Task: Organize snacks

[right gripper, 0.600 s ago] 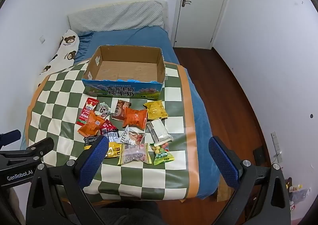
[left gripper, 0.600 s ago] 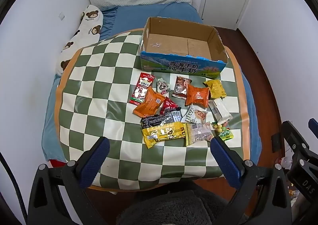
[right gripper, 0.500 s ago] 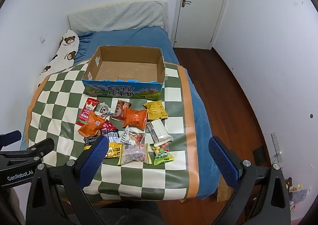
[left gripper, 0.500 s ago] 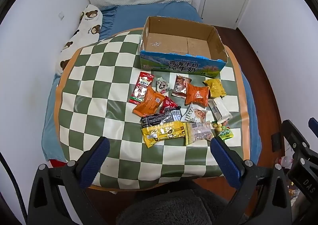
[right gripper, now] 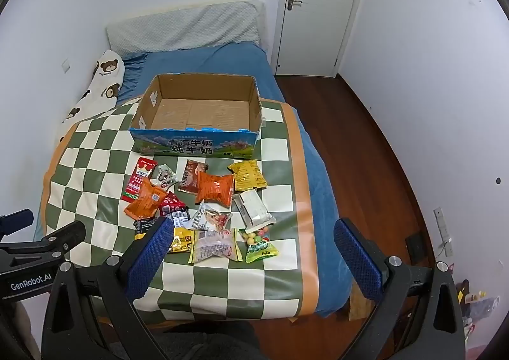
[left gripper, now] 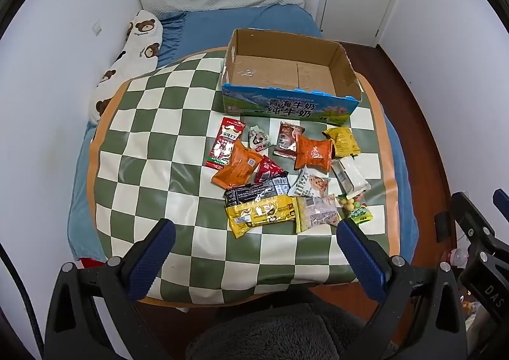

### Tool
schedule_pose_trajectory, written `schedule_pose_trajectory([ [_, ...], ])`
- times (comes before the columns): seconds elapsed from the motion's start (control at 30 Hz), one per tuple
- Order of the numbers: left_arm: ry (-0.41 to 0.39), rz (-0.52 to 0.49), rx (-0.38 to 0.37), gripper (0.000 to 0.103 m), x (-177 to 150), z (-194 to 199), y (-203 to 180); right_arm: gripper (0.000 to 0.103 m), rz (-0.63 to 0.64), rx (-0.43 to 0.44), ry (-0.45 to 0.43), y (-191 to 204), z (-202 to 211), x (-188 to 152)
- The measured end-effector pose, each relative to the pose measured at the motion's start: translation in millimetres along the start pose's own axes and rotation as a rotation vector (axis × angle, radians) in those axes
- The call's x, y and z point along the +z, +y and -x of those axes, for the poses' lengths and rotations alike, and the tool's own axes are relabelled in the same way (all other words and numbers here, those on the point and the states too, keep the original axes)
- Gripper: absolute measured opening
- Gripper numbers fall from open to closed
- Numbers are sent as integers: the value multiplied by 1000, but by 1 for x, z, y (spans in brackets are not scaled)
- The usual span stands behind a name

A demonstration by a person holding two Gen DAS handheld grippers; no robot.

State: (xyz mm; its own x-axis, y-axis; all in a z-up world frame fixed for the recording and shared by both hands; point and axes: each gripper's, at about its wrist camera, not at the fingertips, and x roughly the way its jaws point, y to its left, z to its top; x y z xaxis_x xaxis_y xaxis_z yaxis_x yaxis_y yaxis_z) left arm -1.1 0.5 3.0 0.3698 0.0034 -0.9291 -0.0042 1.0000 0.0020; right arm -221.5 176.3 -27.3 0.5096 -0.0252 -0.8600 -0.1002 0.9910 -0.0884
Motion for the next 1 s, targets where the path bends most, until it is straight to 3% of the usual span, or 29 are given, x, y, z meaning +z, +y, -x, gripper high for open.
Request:
schedule_pose_trajectory([
  [1.0, -6, -6, -4, 103, 5, 8, -9, 102, 6, 9, -4, 3, 6, 0],
])
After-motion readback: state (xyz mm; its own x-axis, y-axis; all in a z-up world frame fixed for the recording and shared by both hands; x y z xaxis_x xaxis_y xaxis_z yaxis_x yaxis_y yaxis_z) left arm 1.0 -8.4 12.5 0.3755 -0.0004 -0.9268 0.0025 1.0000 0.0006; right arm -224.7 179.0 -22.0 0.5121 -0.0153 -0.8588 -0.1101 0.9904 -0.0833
